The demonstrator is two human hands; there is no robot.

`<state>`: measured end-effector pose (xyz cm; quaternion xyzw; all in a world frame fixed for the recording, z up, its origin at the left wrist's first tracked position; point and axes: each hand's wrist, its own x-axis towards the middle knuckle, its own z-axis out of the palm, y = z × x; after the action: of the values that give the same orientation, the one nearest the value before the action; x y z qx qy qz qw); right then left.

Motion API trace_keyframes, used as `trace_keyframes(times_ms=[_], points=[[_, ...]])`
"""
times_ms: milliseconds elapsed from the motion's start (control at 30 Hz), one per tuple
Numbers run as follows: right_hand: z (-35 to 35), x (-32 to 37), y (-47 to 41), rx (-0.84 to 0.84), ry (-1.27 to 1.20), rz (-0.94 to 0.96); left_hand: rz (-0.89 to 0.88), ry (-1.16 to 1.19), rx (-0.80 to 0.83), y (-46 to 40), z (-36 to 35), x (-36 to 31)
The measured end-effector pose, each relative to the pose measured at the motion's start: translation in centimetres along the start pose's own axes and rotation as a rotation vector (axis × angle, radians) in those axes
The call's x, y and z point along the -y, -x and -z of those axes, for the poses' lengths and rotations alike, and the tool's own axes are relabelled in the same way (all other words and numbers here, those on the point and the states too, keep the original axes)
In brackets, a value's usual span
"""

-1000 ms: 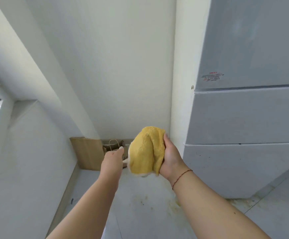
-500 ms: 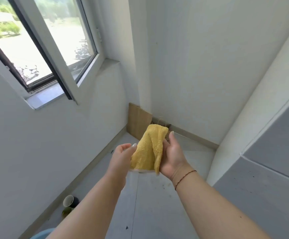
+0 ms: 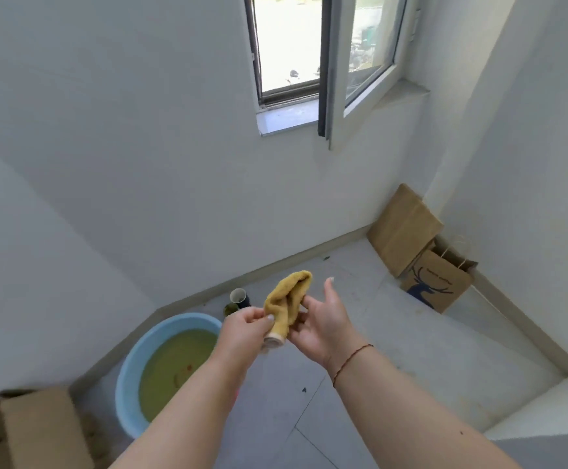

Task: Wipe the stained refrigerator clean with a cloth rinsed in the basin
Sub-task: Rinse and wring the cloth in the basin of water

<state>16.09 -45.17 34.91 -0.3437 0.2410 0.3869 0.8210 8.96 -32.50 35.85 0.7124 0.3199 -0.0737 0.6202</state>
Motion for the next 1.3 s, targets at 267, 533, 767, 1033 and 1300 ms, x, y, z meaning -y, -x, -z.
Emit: trace_keyframes(times_ms=[267, 533, 767, 1033, 1300], points=[[-6.9, -9.8, -7.9, -0.057, 0.582, -0.126, 0.187, 0.482, -0.231, -3.8, 14.2, 7.1], [-9.1, -18.6, -17.7, -0.128, 0.845, -0.09, 0.318, 0.452, -0.429, -8.0, 25.3, 16.5], [-5.7, -24.2, -27.0, -0.202, 1.321, -0.037, 0.401, -0.014, -0.64, -14.6, 27.3, 27.6], [-0.3, -29.1, -41.5, 0.001, 1.885, 0.15, 0.322, -0.236, -0.61, -24.2, 25.9, 39.3], [6.7, -35.0, -53.7, 0.507, 2.713, 0.254, 0.351, -0.789, -0.137, -34.2, 22.4, 50.3]])
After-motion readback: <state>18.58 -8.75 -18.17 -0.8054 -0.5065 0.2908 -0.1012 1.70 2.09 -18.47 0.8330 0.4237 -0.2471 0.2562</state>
